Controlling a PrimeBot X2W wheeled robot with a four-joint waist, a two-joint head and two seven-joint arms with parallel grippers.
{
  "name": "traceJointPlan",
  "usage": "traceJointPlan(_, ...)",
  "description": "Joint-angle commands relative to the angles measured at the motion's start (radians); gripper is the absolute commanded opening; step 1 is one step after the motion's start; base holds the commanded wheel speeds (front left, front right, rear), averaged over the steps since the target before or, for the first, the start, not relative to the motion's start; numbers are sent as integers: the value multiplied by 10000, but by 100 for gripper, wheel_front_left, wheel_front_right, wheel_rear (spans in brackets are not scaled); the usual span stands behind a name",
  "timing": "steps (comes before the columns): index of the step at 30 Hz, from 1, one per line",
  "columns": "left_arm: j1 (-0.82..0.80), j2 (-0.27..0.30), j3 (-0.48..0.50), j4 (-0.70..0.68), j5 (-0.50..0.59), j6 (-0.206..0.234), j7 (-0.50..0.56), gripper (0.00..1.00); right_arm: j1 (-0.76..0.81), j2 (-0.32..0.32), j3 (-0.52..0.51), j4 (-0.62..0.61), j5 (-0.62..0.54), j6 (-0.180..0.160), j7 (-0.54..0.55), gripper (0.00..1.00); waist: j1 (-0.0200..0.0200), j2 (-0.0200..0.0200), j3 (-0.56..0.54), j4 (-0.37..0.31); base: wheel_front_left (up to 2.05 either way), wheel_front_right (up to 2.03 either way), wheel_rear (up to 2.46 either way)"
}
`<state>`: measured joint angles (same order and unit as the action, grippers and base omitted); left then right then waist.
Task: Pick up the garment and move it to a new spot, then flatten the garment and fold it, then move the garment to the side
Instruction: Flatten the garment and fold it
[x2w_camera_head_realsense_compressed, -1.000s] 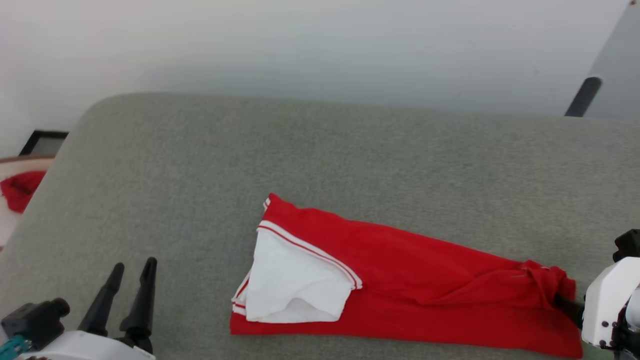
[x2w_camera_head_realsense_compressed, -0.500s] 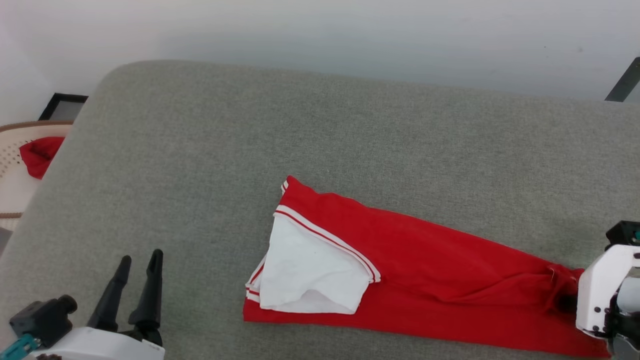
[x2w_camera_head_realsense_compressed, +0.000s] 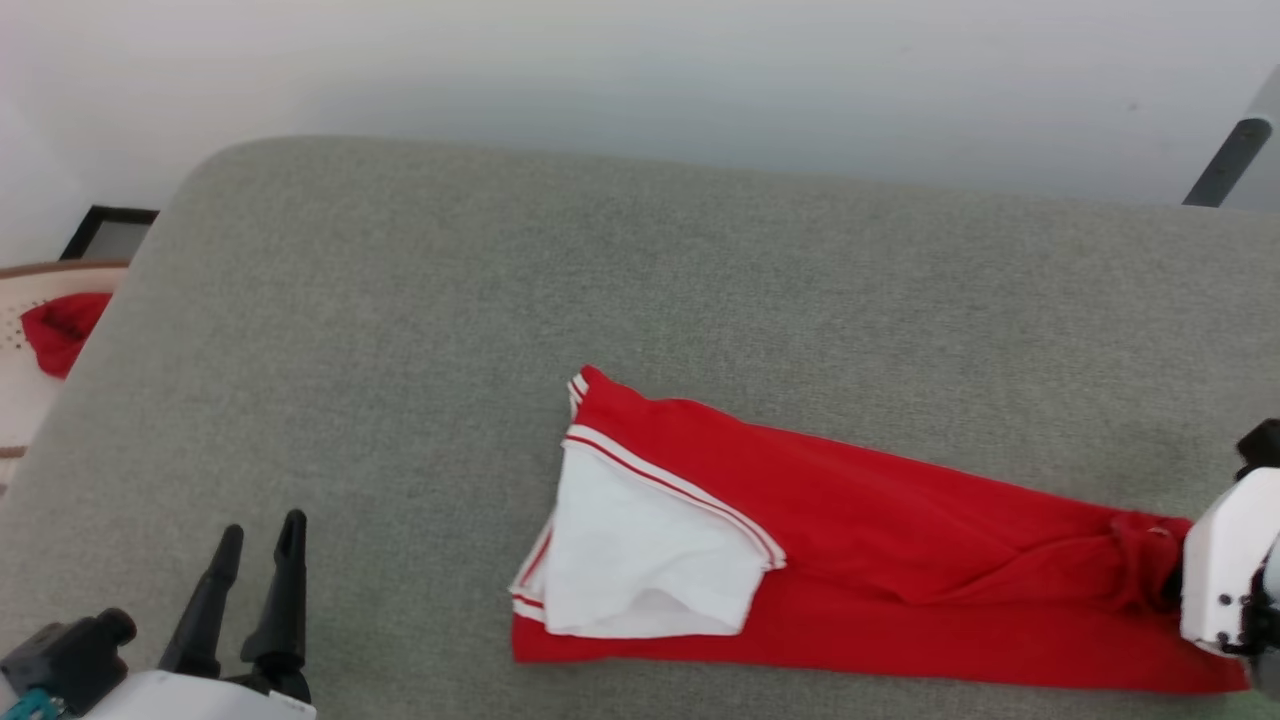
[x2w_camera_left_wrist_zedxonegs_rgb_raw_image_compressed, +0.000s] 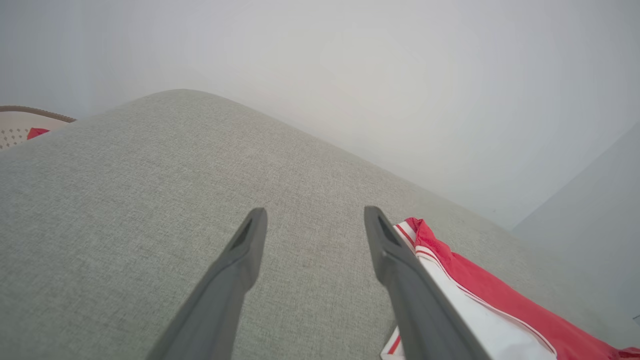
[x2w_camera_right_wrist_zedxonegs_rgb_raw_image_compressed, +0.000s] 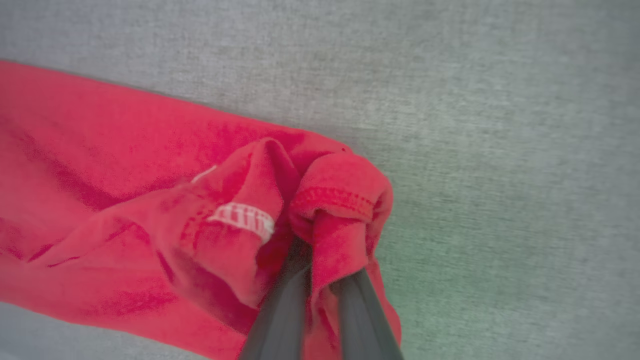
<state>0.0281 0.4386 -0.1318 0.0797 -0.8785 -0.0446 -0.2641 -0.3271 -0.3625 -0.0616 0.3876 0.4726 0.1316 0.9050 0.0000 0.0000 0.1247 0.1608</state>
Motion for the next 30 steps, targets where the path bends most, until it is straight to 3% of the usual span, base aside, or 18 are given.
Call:
traceJointPlan(1, 139, -42, 59, 20, 47, -45, 10, 100, -142, -154, -123, 45, -119, -16, -60, 0, 0, 0, -110, -111, 0, 0, 0)
traceJointPlan(10, 448, -37, 177, 35, 84, -103, 10, 100, -334, -946, -683, 643, -525, -16, -135, 0, 0, 0, -470, -417, 0, 0, 0)
traceJointPlan(16, 659, 28, 222, 27, 5, -47, 45, 100, -477, -1081, -586, 613, -574, -16, -38, 0, 0, 0, -752, -615, 0, 0, 0)
traceJointPlan(25, 1022, 98, 250, -81, -139, 62, 159, 100, -59, -168, -254, -1219, 1321, -13, 936, 0, 0, 0, -1239, -731, 0, 0, 0)
traceJointPlan(30, 1107, 81, 188, -155, -192, 93, 225, 100, 120, 698, 91, -2464, 1794, -13, 1427, 0, 0, 0, -1387, -620, 0, 0, 0)
